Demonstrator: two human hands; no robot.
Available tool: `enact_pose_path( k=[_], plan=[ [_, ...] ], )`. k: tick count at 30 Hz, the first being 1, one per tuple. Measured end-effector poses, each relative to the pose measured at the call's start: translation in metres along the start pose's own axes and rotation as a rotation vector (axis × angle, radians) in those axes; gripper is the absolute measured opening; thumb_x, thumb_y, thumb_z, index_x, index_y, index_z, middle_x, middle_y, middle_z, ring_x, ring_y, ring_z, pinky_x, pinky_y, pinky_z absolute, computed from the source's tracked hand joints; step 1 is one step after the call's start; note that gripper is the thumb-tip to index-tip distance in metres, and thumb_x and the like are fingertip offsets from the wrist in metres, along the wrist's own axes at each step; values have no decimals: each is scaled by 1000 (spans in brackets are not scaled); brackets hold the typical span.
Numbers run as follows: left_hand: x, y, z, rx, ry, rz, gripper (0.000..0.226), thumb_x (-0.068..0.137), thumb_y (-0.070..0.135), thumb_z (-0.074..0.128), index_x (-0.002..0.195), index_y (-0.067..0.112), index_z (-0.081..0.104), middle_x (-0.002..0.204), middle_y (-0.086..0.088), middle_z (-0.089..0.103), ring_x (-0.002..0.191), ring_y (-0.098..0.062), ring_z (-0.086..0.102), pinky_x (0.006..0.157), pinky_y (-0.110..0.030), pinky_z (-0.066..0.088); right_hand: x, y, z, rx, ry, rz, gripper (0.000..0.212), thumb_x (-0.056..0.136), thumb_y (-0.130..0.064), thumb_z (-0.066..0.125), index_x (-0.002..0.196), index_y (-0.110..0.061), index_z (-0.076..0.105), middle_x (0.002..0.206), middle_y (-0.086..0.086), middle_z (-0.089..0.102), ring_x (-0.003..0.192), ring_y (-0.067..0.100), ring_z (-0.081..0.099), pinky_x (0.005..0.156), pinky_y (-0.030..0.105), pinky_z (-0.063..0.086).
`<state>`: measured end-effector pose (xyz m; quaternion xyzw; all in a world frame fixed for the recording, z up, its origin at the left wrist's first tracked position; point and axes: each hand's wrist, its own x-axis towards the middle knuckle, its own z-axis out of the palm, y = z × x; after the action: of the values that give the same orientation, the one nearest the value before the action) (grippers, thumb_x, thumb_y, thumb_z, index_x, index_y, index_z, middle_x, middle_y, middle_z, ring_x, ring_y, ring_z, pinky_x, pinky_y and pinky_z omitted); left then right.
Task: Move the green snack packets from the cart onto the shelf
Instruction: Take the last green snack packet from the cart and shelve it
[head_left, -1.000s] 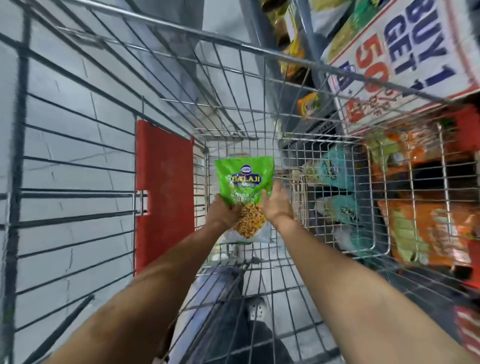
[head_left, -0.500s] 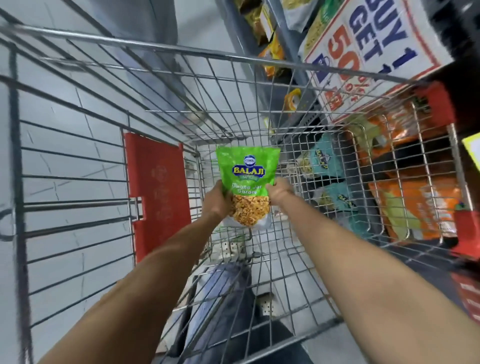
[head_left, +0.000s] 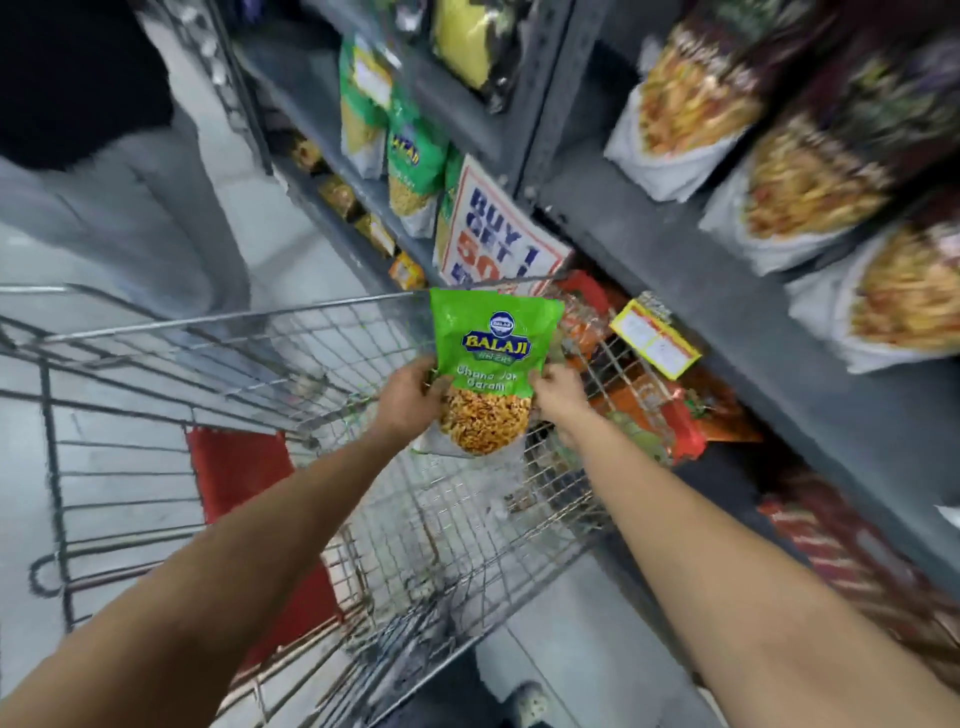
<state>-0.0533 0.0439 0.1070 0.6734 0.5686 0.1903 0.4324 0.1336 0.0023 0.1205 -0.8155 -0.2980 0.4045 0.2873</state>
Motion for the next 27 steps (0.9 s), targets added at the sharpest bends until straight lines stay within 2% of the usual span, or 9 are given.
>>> enact_pose_path(
  k=[4,6,9,13,15,17,22,25,27],
  plan=[
    [-3,69,5,-76,2,234,14,90,11,59,99,2,64,83,-10,67,82,-21,63,65,-25,33,-34,-12,-62,101,190,-70,25,95,-17,50,104,2,63,94,13,63,87,17,52,66,26,37],
    [-7,98,12,-112,-49,311,13,89,11,60,99,4,65,82,-2,64,80,-11,58,68,-22,37,-50,-11,-94,162,274,-121,25,96,-13,48,104,7,61,91,11,64,86,14,49,57,26,29],
    [-17,141,28,-147,-122,440,15,87,21,58,96,11,65,85,-1,70,79,-10,61,71,-30,48,-74,-3,-139,229,363,-151,24,95,-12,48,105,5,63,89,6,60,86,14,50,63,23,30],
    [-51,213,62,-167,-211,559,19,90,5,58,76,11,47,52,-7,48,49,11,45,52,-8,34,-106,23,-210,339,466,-203,22,95,-15,50,98,3,62,91,16,66,82,18,53,73,32,40],
    [-62,238,81,-149,-214,603,20,89,8,59,73,8,48,54,-4,52,51,5,41,53,-18,37,-120,39,-241,385,523,-199,23,95,-19,50,95,1,62,91,18,66,81,18,53,73,32,40],
    [-76,262,110,-183,-257,637,21,88,17,59,76,2,51,64,-19,59,61,-6,44,57,-35,43,-143,57,-274,393,615,-207,19,94,-21,50,90,-5,60,85,12,61,81,19,52,74,34,40],
    [-142,330,177,-179,-314,756,24,90,7,58,69,5,46,53,2,49,48,7,42,56,-19,38,-209,105,-345,438,794,-185,38,97,-20,47,114,14,51,120,34,55,115,42,51,97,52,38],
    [-181,365,226,-221,-435,798,30,91,2,55,64,11,48,55,1,49,49,8,45,54,-13,37,-242,147,-391,460,905,-180,24,96,-18,47,91,4,55,87,23,58,86,31,56,76,41,42],
    [-208,391,261,-190,-473,846,39,91,3,56,60,21,39,52,9,40,43,5,41,49,-18,30,-266,176,-423,480,966,-155,26,97,-18,45,94,6,54,90,15,55,89,24,53,72,36,40]
  ],
)
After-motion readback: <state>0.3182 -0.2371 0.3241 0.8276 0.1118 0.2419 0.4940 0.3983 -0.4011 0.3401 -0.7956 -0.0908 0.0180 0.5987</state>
